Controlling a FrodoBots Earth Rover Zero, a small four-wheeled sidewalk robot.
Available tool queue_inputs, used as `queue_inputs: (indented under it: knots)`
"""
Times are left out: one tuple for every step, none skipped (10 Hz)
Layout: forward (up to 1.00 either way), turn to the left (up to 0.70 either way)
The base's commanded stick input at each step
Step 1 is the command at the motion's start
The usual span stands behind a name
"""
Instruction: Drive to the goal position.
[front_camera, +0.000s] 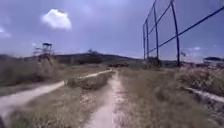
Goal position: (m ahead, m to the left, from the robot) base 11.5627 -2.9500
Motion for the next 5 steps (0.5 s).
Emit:
queue_inputs:
  knots:
    - [0.7,0.0]
    - [0.7,0.0]
    - [0.7,0.0]
    - [0.7,0.0]
    - [0.7,0.0]
